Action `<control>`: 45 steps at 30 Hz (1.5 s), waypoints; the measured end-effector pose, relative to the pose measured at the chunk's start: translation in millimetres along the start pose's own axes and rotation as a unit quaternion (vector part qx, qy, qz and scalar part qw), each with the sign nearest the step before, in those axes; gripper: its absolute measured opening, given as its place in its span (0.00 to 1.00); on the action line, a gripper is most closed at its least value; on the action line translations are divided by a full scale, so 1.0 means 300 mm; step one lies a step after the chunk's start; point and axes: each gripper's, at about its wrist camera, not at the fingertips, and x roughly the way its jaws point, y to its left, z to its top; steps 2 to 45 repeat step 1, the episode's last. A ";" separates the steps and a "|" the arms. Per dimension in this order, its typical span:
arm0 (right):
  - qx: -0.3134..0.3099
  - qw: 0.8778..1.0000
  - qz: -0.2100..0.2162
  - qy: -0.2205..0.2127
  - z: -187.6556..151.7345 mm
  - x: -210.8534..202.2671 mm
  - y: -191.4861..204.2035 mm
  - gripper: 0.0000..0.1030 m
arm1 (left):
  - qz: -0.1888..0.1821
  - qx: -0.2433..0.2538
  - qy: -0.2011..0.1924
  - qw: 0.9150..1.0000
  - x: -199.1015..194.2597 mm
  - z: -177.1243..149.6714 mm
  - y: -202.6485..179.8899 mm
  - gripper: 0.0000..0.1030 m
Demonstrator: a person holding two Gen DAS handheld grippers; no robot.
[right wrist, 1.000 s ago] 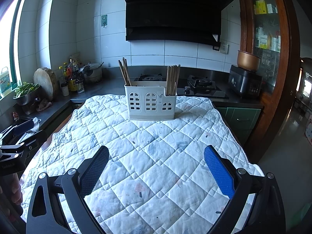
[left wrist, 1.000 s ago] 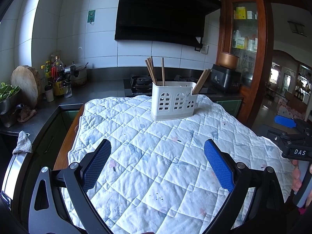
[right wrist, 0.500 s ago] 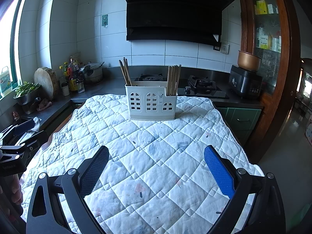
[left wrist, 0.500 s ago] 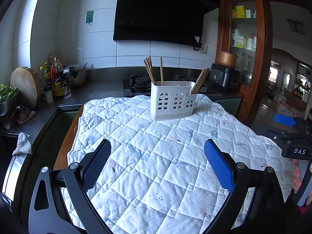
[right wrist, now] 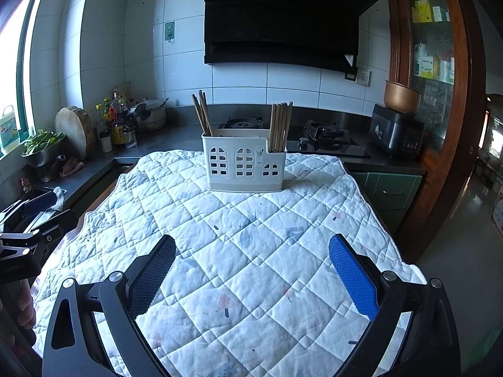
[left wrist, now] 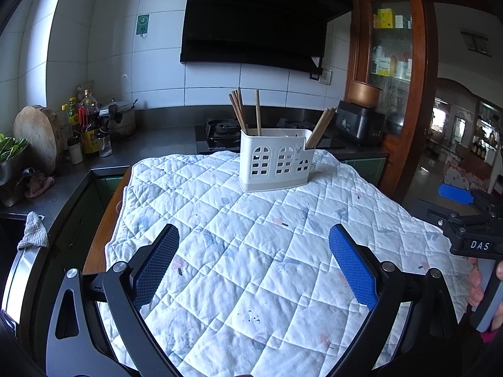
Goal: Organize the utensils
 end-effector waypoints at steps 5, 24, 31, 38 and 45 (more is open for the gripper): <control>0.000 1.000 0.000 0.000 0.000 0.000 0.001 0.92 | -0.002 -0.001 0.000 1.000 0.000 0.001 0.002 0.93; 0.000 1.000 0.000 0.000 0.000 0.000 0.001 0.92 | -0.002 -0.001 0.000 1.000 0.000 0.001 0.002 0.93; 0.000 1.000 0.000 0.000 0.000 0.000 0.001 0.92 | -0.002 -0.001 0.000 1.000 0.000 0.001 0.002 0.93; 0.000 1.000 0.000 0.000 0.000 0.000 0.001 0.92 | -0.002 -0.001 0.000 1.000 0.000 0.001 0.002 0.93; 0.000 1.000 0.000 0.000 0.000 0.000 0.001 0.92 | -0.002 -0.001 0.000 1.000 0.000 0.001 0.002 0.93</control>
